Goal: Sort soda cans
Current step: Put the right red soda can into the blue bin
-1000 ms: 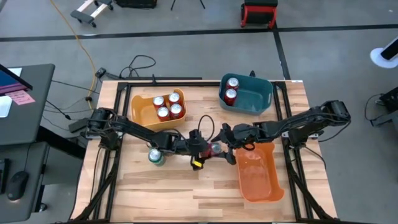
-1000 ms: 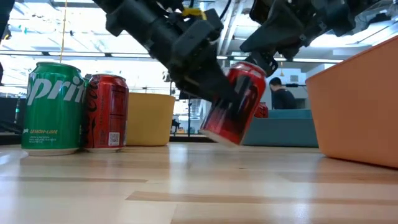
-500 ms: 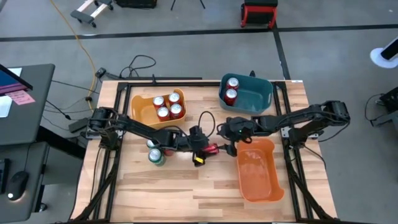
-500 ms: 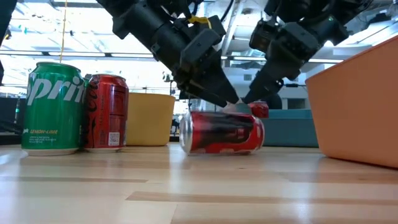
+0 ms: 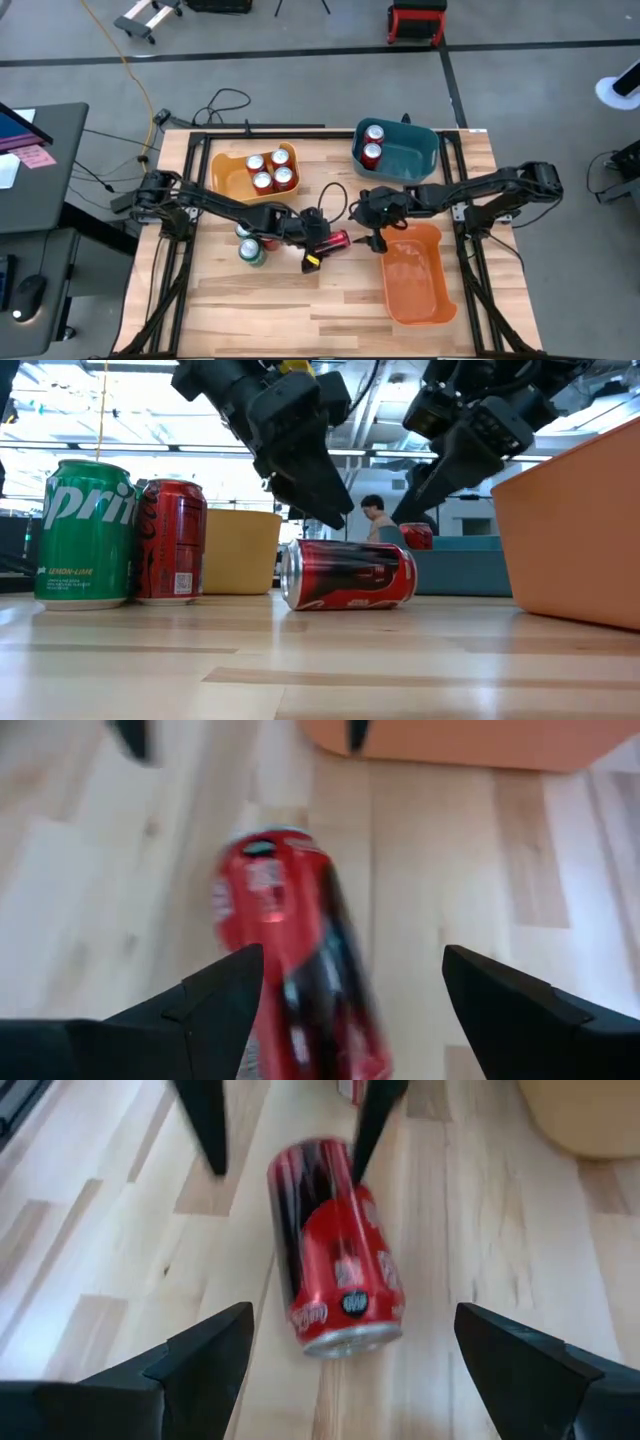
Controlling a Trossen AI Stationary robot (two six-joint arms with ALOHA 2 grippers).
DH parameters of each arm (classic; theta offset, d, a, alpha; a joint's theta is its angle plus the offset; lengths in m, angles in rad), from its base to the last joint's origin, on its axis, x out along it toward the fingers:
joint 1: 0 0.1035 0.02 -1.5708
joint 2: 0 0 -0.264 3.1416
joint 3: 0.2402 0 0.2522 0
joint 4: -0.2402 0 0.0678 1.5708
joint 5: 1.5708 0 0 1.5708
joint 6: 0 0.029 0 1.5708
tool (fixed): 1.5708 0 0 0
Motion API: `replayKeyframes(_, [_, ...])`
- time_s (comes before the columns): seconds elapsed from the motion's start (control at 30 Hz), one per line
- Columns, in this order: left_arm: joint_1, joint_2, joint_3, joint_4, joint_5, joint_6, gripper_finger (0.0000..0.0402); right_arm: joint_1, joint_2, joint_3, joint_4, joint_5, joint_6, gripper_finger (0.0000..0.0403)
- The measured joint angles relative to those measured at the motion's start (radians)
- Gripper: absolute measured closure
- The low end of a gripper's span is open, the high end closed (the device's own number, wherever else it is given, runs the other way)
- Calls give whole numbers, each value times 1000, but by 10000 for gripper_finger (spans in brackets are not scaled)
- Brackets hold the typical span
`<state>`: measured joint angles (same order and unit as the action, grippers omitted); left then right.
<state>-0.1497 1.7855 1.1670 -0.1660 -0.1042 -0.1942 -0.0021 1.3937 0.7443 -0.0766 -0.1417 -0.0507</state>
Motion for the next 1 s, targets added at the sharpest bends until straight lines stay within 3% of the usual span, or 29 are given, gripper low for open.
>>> replayKeyframes(0.3, [67,95,1,23,18,-40,77,2,-1,66,-115,0,41,35])
replayKeyframes(0.47, [87,185,3,59,106,-17,61,1,-1,70,-179,0,46,35])
replayKeyframes(0.63, [84,248,8,63,90,5,74,1,-1,70,-201,0,85,35])
replayKeyframes(0.77, [84,241,6,76,74,-1,116,1,-1,70,-203,0,96,35])
replayKeyframes(1.0, [79,142,-6,40,38,22,116,1,-1,70,-207,-8,136,35])
